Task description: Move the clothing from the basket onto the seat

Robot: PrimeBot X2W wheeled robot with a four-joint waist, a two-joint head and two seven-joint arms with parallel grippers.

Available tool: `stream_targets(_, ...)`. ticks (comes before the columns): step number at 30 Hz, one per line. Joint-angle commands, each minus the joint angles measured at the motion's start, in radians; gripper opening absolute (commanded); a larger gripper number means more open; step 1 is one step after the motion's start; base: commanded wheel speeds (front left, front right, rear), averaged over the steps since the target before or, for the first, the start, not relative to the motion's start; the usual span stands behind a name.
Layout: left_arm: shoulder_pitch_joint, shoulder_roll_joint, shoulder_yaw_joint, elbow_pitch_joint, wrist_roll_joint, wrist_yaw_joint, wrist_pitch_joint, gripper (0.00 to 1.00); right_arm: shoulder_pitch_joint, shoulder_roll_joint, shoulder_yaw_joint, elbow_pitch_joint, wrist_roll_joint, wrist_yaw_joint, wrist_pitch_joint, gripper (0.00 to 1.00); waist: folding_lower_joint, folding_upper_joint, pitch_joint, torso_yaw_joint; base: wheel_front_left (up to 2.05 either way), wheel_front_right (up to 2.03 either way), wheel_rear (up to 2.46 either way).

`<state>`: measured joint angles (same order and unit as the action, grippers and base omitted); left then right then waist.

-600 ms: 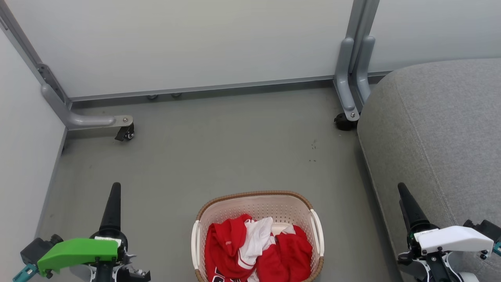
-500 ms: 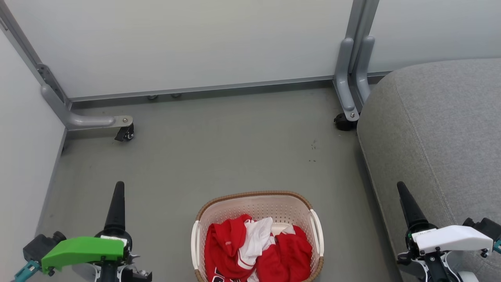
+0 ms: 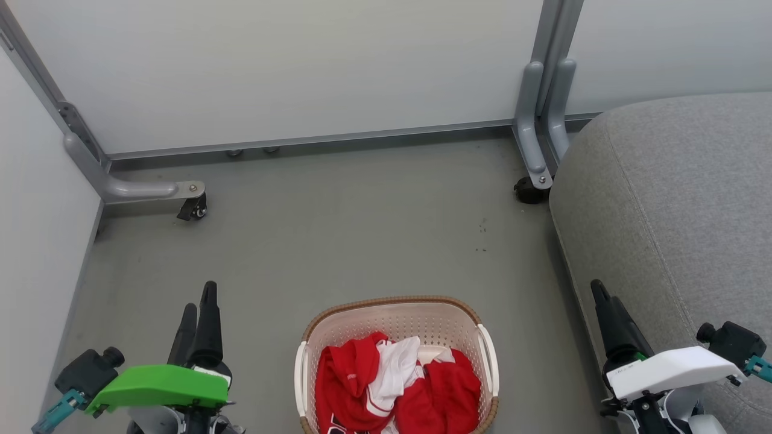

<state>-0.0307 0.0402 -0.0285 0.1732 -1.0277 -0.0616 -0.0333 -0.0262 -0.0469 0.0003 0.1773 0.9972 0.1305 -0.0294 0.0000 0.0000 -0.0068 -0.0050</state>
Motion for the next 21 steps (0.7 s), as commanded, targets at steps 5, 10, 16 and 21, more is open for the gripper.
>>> stream_targets(5, 0.002, 0.007, -0.021, -0.027, 0.106, 0.014, -0.025, 1.0, 0.005, -0.015, 0.023, -0.031, -0.104, 0.0, -0.028, 1.0, 0.0, 0.0, -0.002, 0.0, 0.0, 0.0, 0.0)
stream_targets(10, 0.006, 0.008, -0.035, -0.032, 0.176, 0.025, -0.043, 1.0, 0.011, -0.018, 0.036, -0.043, -0.177, 0.0, -0.045, 1.0, 0.0, 0.0, -0.003, -0.001, 0.0, 0.0, 0.0)
stream_targets(16, 0.01, 0.008, -0.052, -0.035, 0.25, 0.032, -0.062, 1.0, 0.018, -0.021, 0.048, -0.056, -0.256, 0.0, -0.065, 1.0, 0.0, 0.0, -0.003, -0.001, 0.0, 0.0, 0.0)
stream_targets(21, 0.014, 0.009, -0.065, -0.04, 0.31, 0.037, -0.077, 1.0, 0.021, -0.025, 0.063, -0.068, -0.318, 0.0, -0.08, 1.0, 0.0, 0.0, -0.004, -0.003, 0.0, 0.0, 0.0)
